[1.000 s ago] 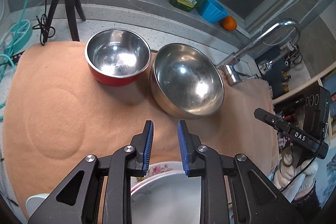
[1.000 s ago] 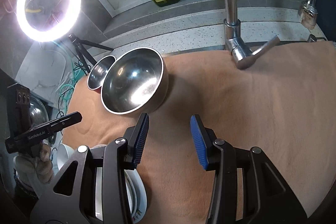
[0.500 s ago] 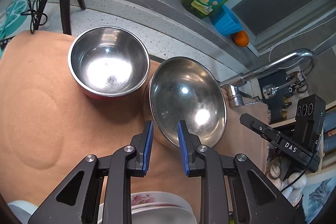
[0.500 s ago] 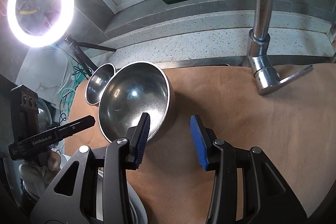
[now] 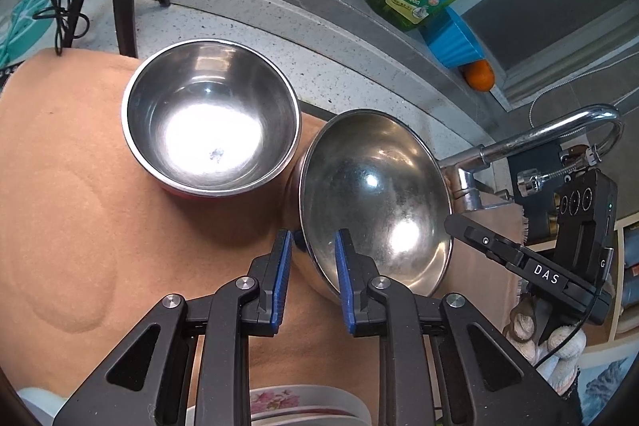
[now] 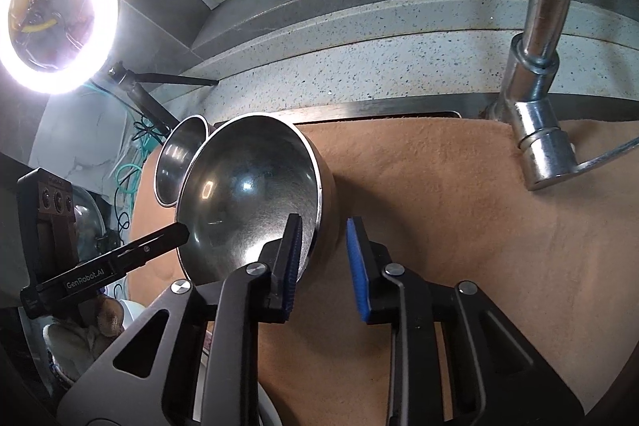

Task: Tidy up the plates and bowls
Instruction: 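Grasp the rim of the large steel bowl with both grippers, then carry the large steel bowl beside the plate stack and open both grippers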

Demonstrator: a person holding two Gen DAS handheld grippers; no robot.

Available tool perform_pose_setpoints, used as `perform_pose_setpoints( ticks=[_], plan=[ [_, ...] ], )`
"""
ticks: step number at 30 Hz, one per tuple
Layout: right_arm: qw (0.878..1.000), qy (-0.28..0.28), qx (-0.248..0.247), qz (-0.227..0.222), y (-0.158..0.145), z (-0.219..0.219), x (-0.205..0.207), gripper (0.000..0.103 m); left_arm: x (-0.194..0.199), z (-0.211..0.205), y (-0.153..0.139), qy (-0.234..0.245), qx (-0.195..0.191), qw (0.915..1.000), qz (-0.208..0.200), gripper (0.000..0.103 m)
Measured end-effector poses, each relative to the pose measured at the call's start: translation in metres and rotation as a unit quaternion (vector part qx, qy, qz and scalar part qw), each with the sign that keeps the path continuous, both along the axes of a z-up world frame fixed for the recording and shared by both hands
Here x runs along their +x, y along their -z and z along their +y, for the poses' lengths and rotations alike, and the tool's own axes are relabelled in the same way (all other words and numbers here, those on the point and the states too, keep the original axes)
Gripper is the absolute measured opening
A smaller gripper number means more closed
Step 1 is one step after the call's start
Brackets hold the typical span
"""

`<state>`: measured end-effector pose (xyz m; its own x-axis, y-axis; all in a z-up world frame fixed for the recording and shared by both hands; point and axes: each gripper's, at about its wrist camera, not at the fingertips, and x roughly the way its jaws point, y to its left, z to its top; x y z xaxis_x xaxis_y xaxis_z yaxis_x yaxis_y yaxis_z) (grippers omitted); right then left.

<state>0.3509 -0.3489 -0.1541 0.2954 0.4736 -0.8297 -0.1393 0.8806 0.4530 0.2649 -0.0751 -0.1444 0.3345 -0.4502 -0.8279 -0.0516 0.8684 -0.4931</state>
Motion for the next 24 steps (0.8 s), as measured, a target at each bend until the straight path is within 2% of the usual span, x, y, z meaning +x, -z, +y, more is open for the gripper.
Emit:
perform_pose_setpoints(
  ticks=[5, 24],
  plan=[
    [1.000, -0.002, 0.006, 0.011, 0.007, 0.003, 0.004, 0.012, 0.002, -0.003, 0.005, 0.007, 0.004, 1.0000, 0.003, 0.017],
    [1.000, 0.002, -0.010, -0.006, -0.006, 0.002, -0.014, 0.012, -0.011, -0.010, -0.001, 0.036, 0.011, 0.9993, -0.006, 0.016]
  ],
)
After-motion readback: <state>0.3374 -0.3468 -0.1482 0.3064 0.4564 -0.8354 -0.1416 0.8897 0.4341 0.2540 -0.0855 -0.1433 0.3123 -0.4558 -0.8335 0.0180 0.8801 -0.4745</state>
